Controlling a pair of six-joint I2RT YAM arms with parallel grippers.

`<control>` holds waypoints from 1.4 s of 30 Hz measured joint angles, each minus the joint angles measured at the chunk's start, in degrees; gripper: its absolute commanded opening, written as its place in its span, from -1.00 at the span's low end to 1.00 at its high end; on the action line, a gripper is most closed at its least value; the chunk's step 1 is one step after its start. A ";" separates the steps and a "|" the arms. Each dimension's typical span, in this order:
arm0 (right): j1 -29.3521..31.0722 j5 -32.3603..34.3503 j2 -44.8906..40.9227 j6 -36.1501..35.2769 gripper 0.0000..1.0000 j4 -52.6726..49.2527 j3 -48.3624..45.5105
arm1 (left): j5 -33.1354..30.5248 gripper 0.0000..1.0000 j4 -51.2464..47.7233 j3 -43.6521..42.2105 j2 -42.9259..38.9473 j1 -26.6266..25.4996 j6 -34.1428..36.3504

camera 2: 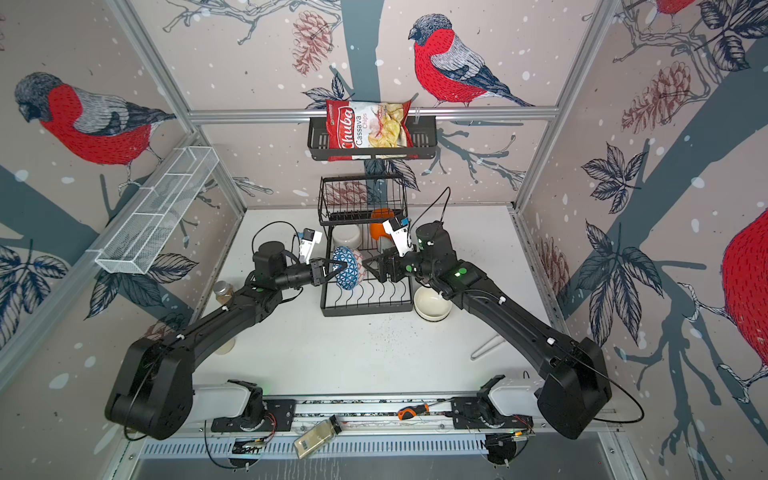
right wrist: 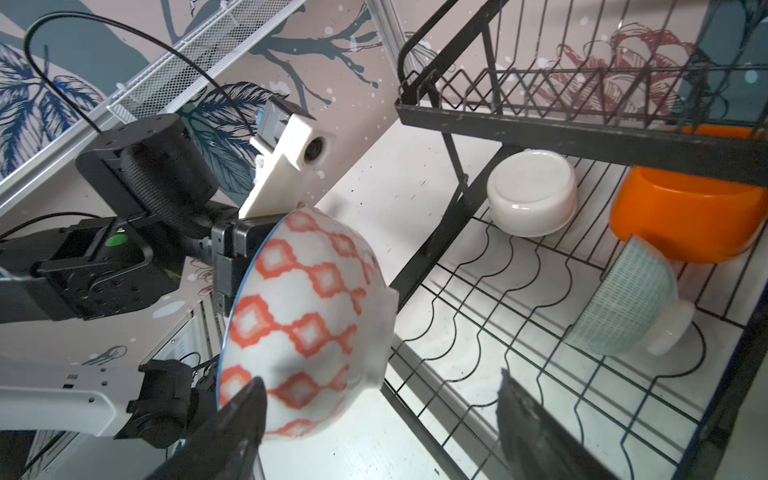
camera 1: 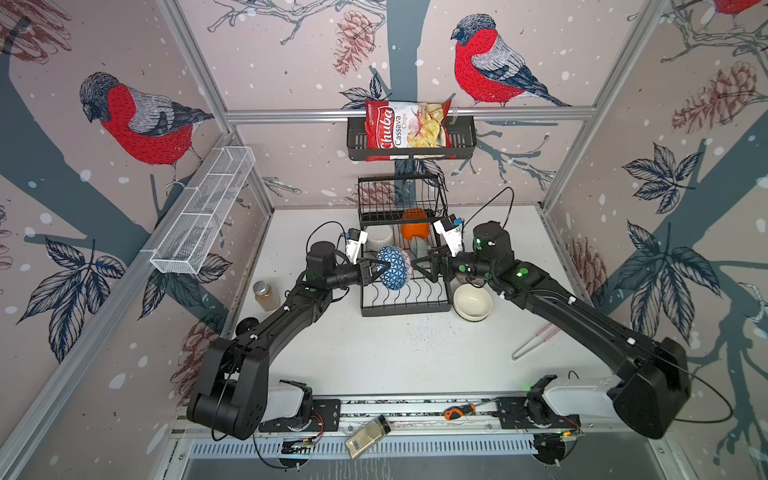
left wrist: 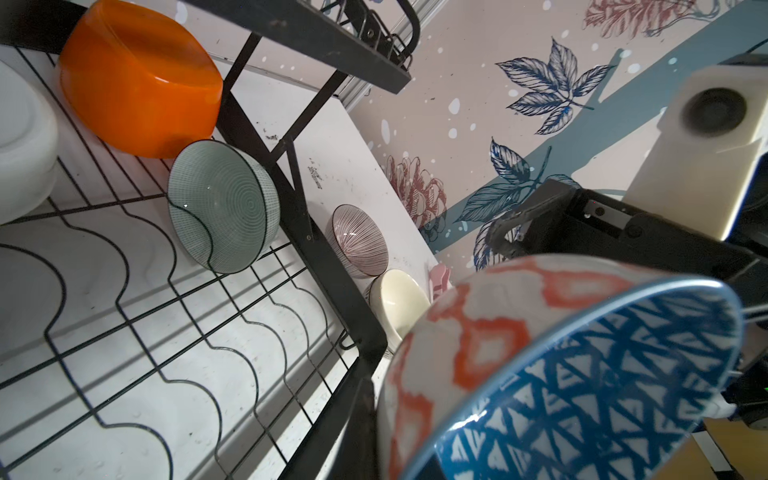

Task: Load the bowls into the dish rack
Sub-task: 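Hold the bowl with both grippers and tilt it on edge above the rack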

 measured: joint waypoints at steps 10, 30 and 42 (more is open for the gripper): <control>0.07 -7.78 -2.32 -1.03 0.94 1.99 -2.29 | 3.85 -1.00 8.31 -0.87 1.31 0.48 -4.68; 3.15 -11.23 2.54 -0.98 0.81 6.08 0.28 | 4.79 -1.00 11.13 -1.99 1.01 0.46 -6.34; 3.72 -11.89 4.31 -0.31 0.50 6.12 1.20 | 6.03 -1.00 13.64 -2.56 1.01 0.52 -7.48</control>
